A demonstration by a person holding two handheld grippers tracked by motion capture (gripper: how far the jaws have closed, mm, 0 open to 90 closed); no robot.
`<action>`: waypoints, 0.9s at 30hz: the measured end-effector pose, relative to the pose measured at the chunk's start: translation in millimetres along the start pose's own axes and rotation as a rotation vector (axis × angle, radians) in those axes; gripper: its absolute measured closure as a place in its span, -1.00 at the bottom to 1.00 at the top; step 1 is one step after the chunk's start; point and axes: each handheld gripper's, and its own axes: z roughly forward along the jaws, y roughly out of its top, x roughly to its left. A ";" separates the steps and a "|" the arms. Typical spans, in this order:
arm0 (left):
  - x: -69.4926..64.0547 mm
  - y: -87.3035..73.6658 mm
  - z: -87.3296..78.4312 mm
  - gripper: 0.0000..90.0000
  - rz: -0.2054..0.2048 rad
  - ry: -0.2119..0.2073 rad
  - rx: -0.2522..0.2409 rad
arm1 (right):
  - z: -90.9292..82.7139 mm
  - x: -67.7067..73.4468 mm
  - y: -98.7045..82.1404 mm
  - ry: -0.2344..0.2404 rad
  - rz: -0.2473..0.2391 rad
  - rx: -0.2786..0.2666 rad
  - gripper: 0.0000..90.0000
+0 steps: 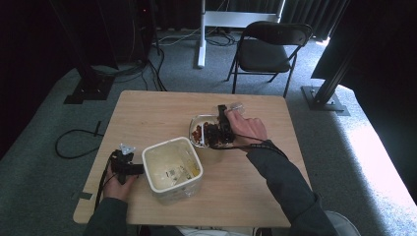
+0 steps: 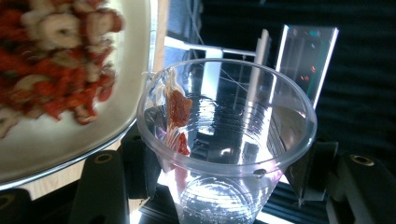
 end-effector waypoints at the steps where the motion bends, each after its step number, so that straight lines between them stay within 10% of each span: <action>1: 0.0 0.0 0.0 -0.93 0.000 0.000 0.000 | 0.0 -0.6 0.5 0.010 0.009 -0.014 -0.16; 14: 0.0 0.0 0.0 -0.93 0.000 0.000 0.000 | 0.1 3.2 3.7 0.004 -0.040 -0.015 -0.16; 27: 0.0 0.0 0.0 -0.93 0.000 0.000 0.000 | -2.8 -4.1 0.9 0.040 0.075 -0.069 -0.16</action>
